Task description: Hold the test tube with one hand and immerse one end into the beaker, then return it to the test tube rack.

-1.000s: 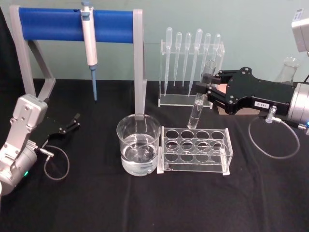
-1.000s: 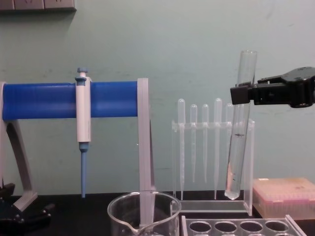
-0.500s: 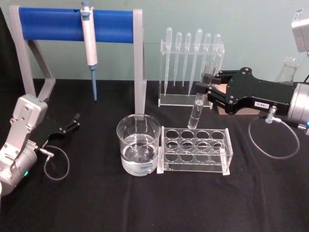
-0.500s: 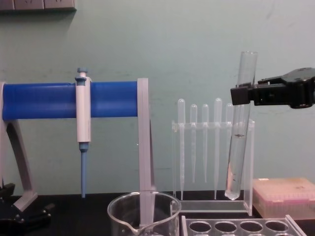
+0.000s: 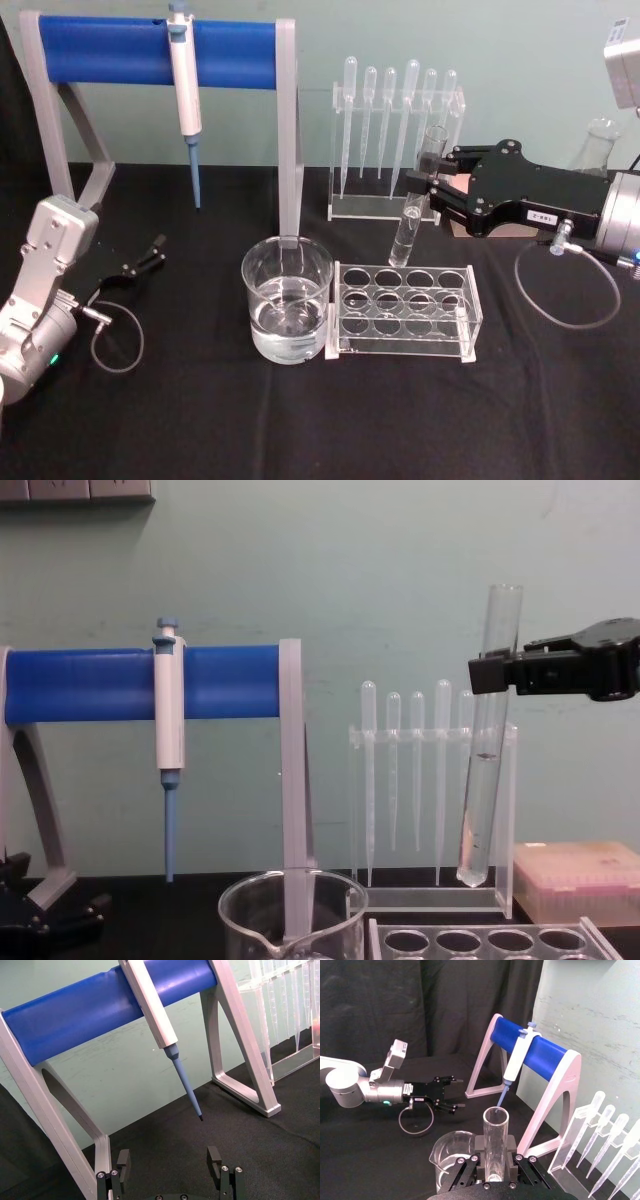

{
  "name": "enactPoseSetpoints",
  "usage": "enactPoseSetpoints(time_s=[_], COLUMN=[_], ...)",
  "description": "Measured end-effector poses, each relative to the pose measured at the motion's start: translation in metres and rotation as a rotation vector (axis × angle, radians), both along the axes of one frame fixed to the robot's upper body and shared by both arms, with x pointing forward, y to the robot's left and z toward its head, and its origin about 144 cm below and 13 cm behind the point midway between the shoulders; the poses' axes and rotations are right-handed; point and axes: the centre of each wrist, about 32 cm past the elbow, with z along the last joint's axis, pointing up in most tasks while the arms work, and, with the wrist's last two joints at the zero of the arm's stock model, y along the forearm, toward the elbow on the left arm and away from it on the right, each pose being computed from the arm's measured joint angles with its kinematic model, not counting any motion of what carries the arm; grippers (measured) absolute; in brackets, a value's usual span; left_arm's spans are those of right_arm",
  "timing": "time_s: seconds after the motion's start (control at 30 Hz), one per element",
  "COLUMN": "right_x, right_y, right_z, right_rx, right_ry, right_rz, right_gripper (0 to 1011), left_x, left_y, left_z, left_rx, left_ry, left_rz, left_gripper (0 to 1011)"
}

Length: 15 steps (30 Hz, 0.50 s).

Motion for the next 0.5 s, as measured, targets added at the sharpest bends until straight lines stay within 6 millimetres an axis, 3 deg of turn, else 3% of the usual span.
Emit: enactPoseSetpoints(time_s=[0.5], right_x=[0.0], right_y=[0.0], right_z=[0.0], right_rx=[0.0], right_ry=[0.0], right_rz=[0.0], right_gripper=[241], left_x=[0.0], left_y=[0.0], left_z=[0.0], left_rx=[0.0], left_ry=[0.0], left_rz=[0.0], left_gripper=[1000])
